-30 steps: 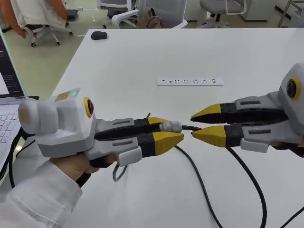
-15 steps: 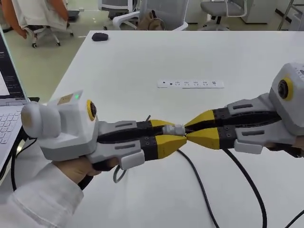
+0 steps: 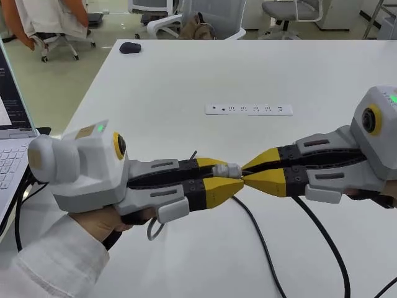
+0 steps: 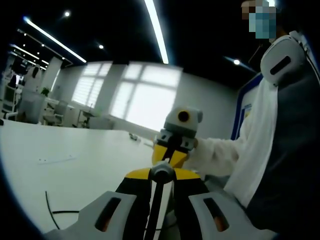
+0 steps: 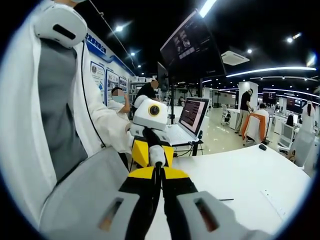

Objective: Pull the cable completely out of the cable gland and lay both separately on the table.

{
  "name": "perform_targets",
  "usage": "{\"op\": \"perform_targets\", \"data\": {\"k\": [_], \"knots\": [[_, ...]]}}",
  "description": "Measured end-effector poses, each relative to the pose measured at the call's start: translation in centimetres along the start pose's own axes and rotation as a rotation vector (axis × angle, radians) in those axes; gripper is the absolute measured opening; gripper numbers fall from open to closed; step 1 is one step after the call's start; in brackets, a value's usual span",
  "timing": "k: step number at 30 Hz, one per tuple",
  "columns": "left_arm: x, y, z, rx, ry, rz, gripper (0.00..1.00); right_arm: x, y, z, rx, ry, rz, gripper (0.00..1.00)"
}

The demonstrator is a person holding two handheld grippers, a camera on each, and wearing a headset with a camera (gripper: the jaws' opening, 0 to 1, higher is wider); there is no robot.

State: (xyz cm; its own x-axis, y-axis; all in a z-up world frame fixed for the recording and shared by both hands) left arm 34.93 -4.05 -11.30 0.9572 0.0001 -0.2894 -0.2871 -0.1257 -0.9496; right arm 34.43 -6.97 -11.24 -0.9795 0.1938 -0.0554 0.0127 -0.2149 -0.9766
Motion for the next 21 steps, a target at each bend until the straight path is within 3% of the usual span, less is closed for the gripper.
{"op": "perform_targets", "data": {"k": [8,21], "knots": [[0.0,0.1,0.0,0.007,-0.004,-0.004,0.17,0.0,0.6,0.0,0.018,-0.012,0.009,0.02],[0.2,0.0,0.7,-0.002,-0.027,-0.003,0.17,-0.9,2.4,1.3,0.045,0.026,-0.029,0.02]]}}
Point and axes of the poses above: the centre of the closed fingertips' face, and the gripper's own axes: z roughly backward along the fingers, x roughly to its left, y roughly out of its underside, the point moved 2 cm from there along z, roughly backward along the fingers, and after that the axes turned 12 degrees about y, right-handed, at the moved point
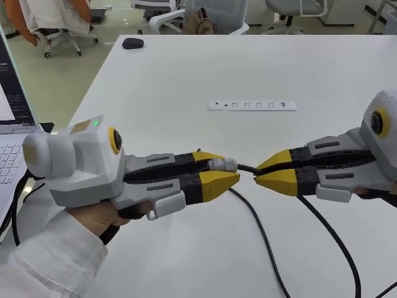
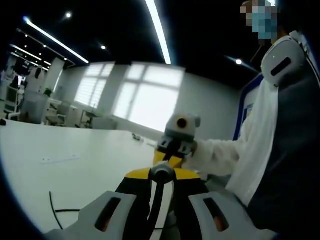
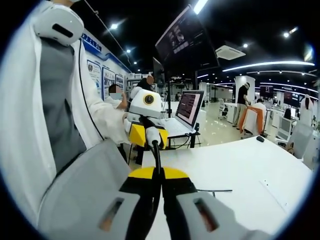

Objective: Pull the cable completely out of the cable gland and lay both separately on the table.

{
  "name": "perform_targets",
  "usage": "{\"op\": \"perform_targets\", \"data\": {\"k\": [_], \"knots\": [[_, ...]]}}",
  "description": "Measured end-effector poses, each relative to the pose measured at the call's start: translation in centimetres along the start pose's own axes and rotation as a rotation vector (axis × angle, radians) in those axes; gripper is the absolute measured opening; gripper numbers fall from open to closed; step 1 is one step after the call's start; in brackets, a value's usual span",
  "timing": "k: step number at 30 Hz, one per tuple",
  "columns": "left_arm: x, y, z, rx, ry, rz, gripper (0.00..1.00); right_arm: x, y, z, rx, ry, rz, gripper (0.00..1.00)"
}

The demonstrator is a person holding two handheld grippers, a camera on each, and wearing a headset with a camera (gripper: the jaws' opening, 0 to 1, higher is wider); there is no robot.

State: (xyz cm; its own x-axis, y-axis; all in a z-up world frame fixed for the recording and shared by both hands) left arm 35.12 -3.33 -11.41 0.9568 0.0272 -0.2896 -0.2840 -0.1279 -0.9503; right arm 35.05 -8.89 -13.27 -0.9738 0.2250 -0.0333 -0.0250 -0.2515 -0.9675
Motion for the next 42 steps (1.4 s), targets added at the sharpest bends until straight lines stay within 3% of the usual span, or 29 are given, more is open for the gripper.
{"op": "perform_targets", "data": {"k": [17,24,29,36,42], "knots": [[0.1,-0.2,0.7,-0.009,-0.015,-0.003,0.17,-0.6,4.7,1.4,0.134,0.034,-0.028,0.02],[0.1,-0.2,0.6,-0.011,-0.017,0.007,0.17,-0.4,5.1,1.5,0.143,0.037,-0.036,0.02],[0.0,-0.8,0.5,-0.053,-0.017,-0.009,0.17,-0.5,4.8,1.5,0.138,0.039,-0.030,0.02],[0.3,-0.7,0.6,-0.068,-0.025,0.026,0.17,-0.5,4.8,1.6,0.145,0.046,-0.023,0.02],[0.2,-1.0,0.4,-0.070,-0.023,0.015,0.17,-0.6,4.7,1.7,0.162,0.047,-0.010,0.03]]}}
Point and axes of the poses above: the centre of the closed fingertips' face, and the gripper's own axes: z roughly backward along the fingers, x roughly to its left, y roughly out of its underside, the point moved 2 cm from there along z, roughly backward along the fingers, and after that the axes turned 12 degrees about y, right-handed, at the moved point
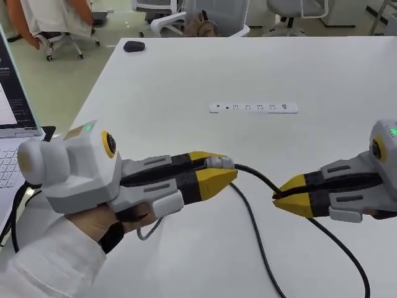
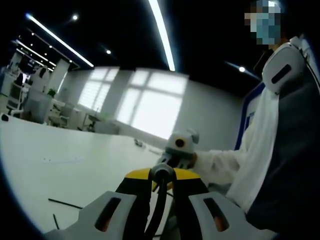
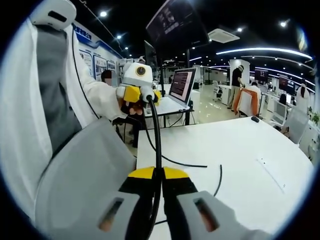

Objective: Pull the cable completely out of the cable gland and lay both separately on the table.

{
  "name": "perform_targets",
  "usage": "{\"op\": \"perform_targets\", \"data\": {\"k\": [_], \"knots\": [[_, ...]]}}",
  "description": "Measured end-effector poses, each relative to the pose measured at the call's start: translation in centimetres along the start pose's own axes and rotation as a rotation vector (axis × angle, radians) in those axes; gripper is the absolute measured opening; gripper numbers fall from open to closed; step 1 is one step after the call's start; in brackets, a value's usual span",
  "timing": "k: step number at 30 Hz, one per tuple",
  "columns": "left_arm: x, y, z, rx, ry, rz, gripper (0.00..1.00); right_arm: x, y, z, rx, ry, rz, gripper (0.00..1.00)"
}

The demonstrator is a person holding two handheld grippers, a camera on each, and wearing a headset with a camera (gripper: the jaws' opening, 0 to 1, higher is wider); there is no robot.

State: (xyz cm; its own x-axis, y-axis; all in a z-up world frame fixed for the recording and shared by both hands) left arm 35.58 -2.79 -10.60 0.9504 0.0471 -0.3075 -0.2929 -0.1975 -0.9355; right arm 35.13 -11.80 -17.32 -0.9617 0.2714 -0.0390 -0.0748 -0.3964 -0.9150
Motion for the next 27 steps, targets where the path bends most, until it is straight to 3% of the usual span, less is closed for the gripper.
{"op": "perform_targets", "data": {"k": [5,11,15,21,27], "knots": [[0.0,-0.4,-0.4,-0.003,0.004,-0.012,0.17,0.1,-1.2,0.1,-0.027,-0.002,0.014,0.04],[-0.3,0.0,-1.1,0.018,0.023,-0.017,0.17,0.0,-3.1,0.4,-0.053,0.014,0.050,0.10],[-0.4,0.3,-1.4,0.035,0.032,-0.016,0.17,0.2,-5.3,1.0,-0.117,0.012,0.057,0.10],[-0.2,0.5,-1.5,0.038,0.039,-0.015,0.17,0.9,-8.3,0.9,-0.171,0.012,0.149,0.12],[-0.1,0.4,-1.6,0.049,0.044,-0.022,0.17,0.8,-8.8,0.4,-0.185,0.004,0.168,0.10]]}}
Point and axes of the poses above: the centre of the closed fingertips' face, and the gripper's own axes: z roughly backward along the fingers, x roughly to its left, y roughly out of its underside, the point moved 2 cm from there along z, roughly backward along the fingers, and after that the axes turned 12 degrees about y, right-handed, at the moved point
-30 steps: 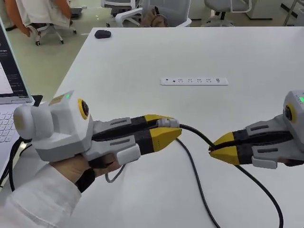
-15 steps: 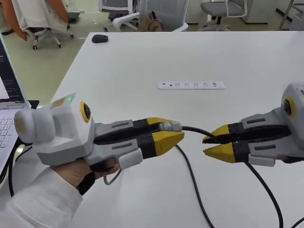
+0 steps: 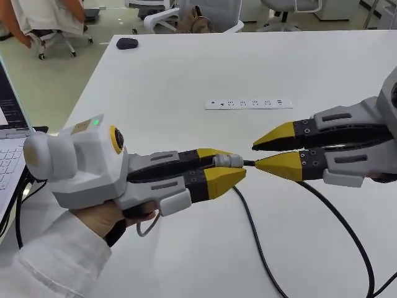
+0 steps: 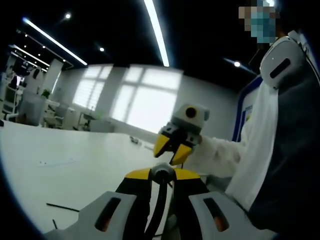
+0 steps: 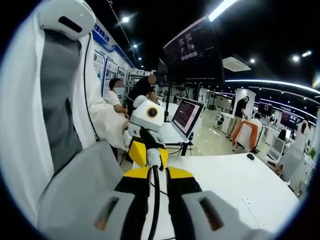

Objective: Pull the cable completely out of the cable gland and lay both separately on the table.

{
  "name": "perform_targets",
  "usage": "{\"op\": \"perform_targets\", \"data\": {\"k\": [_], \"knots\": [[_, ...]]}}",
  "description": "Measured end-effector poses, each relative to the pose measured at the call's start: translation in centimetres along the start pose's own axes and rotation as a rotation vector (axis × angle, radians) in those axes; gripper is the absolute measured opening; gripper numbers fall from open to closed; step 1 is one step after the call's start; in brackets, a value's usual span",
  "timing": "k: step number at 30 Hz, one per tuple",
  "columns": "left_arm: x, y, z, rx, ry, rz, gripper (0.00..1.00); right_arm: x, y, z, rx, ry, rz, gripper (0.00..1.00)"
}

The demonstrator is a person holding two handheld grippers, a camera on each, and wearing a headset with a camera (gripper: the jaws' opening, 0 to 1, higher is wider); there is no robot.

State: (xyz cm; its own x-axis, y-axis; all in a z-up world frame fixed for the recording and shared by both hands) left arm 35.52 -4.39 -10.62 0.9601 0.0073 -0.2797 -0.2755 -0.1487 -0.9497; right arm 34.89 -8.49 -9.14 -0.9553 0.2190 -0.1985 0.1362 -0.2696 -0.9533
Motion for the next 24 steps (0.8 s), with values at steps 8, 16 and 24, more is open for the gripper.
{"op": "perform_targets", "data": {"k": [8,16,24], "knots": [[-0.03,-0.03,-0.06,0.001,-0.002,-0.009,0.17,0.53,0.36,-0.64,0.006,-0.026,0.012,0.04],[-0.12,-0.03,-0.01,0.011,-0.002,-0.021,0.17,0.47,0.23,-0.83,0.001,-0.033,0.014,0.03],[-0.09,-0.04,0.06,0.015,-0.003,-0.022,0.17,0.47,0.30,-0.90,0.000,-0.036,0.027,0.03]]}}
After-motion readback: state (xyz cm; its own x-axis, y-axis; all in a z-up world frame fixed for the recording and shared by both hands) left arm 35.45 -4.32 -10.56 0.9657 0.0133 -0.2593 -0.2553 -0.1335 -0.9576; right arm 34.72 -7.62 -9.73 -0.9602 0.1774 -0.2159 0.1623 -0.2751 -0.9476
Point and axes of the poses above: the centre of the closed fingertips' face, and the gripper's own axes: z roughly backward along the fingers, x roughly to its left, y roughly out of its underside, the point moved 2 cm from there along z, roughly backward along the fingers, and after that the axes turned 12 degrees about y, right-handed, at the moved point
